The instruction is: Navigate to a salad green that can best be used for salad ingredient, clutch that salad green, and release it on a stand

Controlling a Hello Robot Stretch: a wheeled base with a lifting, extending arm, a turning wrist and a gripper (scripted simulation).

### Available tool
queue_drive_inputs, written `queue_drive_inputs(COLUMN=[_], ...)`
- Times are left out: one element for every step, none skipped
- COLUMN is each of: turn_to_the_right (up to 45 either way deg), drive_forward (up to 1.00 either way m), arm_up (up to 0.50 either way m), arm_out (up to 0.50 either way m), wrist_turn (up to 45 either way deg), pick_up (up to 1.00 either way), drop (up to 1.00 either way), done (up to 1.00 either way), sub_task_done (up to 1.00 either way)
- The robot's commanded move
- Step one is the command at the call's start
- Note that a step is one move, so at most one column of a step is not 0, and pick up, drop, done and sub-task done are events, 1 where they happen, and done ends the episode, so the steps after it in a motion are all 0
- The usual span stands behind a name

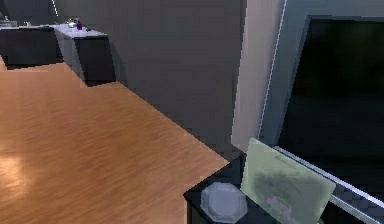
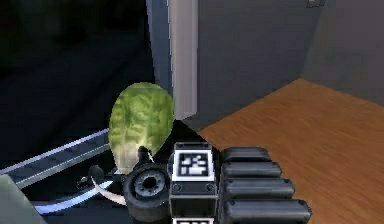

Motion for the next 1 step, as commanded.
queue_drive_inputs(turn_to_the_right=[0.0], drive_forward=[0.0], arm_up=[0.0], arm_out=[0.0], wrist_turn=[0.0], pick_up=[0.0], drop=[1.0], done=[0.0], sub_task_done=[0.0])
